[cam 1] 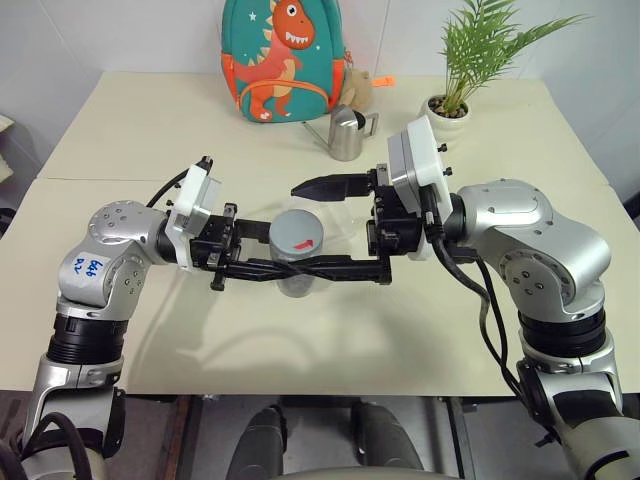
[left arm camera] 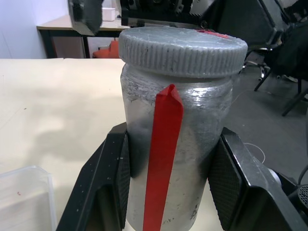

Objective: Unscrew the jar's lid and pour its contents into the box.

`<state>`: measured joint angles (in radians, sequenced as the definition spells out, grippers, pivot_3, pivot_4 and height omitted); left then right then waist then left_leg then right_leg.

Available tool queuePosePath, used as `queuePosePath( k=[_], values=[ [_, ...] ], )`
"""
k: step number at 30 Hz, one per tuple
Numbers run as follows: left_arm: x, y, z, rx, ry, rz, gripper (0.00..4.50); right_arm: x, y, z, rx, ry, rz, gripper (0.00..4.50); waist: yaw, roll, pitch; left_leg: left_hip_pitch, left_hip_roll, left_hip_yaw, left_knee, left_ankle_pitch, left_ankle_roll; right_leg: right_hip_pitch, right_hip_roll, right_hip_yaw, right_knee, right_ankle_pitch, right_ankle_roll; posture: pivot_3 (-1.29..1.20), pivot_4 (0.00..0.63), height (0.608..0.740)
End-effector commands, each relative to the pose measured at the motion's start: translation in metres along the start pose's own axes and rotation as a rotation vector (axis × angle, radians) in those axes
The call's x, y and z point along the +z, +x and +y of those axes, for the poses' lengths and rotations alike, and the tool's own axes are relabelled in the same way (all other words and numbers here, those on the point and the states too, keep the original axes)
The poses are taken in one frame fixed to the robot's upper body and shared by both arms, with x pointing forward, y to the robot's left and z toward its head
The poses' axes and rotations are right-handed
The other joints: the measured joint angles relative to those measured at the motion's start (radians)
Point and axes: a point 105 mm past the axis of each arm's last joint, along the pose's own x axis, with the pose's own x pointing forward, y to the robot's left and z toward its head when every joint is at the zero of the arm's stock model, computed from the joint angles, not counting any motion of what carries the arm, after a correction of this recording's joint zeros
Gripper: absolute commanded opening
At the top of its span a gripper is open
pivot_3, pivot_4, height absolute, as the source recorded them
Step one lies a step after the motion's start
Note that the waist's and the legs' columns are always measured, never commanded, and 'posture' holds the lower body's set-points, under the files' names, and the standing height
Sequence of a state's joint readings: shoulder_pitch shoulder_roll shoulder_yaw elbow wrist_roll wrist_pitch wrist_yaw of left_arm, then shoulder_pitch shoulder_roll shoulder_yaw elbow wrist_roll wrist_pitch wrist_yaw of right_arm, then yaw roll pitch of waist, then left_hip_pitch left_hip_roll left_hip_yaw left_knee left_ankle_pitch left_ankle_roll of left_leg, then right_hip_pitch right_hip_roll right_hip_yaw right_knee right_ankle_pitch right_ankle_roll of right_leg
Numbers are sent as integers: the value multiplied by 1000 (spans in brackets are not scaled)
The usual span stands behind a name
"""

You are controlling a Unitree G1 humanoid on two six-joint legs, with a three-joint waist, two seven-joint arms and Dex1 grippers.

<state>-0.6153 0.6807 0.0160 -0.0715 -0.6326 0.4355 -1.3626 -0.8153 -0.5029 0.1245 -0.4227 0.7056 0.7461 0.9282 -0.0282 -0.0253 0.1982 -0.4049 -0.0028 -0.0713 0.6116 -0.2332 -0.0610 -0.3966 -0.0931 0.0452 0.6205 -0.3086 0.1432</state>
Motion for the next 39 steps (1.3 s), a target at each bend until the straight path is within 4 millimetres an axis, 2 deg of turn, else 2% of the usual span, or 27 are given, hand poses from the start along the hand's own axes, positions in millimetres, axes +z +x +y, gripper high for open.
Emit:
queuePosePath(
  k=[1,9,19,27,39],
  values=[
    [6,2,-2,-5,49,2,1838,13,6,0,-11,-21,-48,4482,-1,0,0,0,0,0,0,0,0,0,0,0,0,0,0,0,150,740],
    [6,8,2,-8,57,-25,1838,12,22,15,23,44,-74,4482,0,0,0,0,0,0,0,0,0,0,0,0,0,0,0,0,150,740],
    [6,13,2,-23,65,-50,1838,1,28,0,-81,28,-10,4482,0,0,0,0,0,0,0,0,0,0,0,0,1,0,0,0,150,740],
    [3,10,-2,-15,53,-47,1838,3,19,-10,-149,6,2,4482,0,0,0,0,0,0,0,0,0,0,0,0,1,0,0,0,150,740],
    [1,0,1,58,40,-43,1838,-1,-8,-18,-237,12,62,4482,1,0,0,0,0,0,0,0,0,0,0,0,0,0,0,0,150,740]
  ],
)
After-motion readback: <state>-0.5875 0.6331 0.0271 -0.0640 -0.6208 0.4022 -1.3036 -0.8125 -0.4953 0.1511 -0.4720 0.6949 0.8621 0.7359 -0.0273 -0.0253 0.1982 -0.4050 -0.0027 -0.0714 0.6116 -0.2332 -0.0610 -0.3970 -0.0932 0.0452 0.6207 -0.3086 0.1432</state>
